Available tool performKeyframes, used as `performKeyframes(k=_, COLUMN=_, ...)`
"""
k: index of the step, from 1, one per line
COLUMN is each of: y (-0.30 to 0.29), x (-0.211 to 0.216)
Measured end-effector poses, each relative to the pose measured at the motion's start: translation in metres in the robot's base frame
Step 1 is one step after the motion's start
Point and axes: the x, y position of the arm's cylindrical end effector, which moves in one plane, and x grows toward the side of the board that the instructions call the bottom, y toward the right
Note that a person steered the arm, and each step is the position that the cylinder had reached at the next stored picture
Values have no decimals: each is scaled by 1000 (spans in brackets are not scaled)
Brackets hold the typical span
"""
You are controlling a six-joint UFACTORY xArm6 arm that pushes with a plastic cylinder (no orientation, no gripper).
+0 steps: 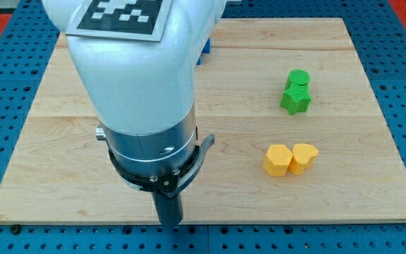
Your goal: Move your arm to the centre of the board
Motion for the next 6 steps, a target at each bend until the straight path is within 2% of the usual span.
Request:
performKeyframes(k=3, y=-4, x=0)
performKeyframes(k=4, y=-1, x=-16)
performKeyframes(k=6, y=-1, x=-112)
